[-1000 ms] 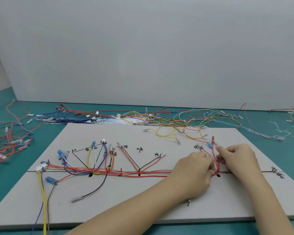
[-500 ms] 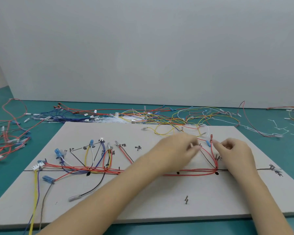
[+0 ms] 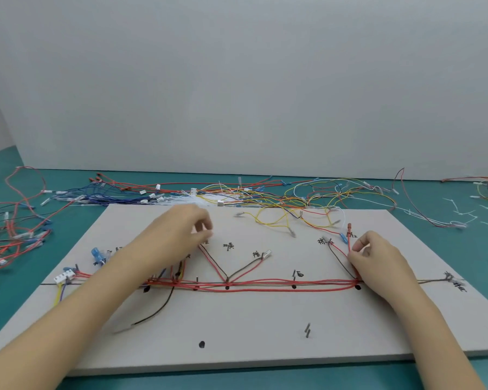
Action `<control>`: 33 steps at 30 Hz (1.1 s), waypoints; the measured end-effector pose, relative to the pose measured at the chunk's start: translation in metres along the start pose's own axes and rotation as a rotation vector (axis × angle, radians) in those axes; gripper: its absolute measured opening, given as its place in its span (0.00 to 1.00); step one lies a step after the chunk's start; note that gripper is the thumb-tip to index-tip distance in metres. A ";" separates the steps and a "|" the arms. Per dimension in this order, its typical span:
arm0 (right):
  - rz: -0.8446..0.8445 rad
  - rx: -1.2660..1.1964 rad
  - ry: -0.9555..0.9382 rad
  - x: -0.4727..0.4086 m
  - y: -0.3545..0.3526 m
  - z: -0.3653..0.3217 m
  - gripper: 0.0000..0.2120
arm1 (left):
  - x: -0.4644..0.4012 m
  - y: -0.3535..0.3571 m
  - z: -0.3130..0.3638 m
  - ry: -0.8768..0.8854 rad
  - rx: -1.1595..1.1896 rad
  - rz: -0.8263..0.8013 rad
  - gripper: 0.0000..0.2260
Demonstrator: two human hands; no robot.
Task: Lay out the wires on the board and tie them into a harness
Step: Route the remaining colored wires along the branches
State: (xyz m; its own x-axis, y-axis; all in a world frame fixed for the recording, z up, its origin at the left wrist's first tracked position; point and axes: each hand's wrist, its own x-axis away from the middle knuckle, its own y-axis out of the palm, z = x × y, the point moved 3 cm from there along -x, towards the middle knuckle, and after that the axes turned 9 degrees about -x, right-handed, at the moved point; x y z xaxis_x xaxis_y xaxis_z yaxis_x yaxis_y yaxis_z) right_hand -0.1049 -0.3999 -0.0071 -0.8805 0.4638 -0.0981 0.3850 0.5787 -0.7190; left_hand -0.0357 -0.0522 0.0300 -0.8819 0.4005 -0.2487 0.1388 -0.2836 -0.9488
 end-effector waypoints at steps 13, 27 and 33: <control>-0.030 0.062 -0.044 0.003 -0.003 -0.003 0.03 | 0.002 0.007 -0.035 -0.085 0.286 0.097 0.06; -0.091 -0.020 -0.057 0.004 -0.006 -0.003 0.05 | 0.005 0.013 -0.030 -0.143 0.219 0.098 0.05; -0.058 -0.029 0.006 0.002 -0.006 -0.004 0.03 | 0.007 0.012 -0.030 -0.124 0.183 0.099 0.04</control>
State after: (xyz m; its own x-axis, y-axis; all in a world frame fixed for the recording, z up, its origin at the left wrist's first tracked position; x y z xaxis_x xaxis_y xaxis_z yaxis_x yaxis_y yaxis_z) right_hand -0.1076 -0.3993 -0.0004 -0.8999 0.4330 -0.0522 0.3409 0.6237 -0.7035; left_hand -0.0270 -0.0264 0.0114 -0.9181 0.2559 -0.3027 0.1536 -0.4743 -0.8669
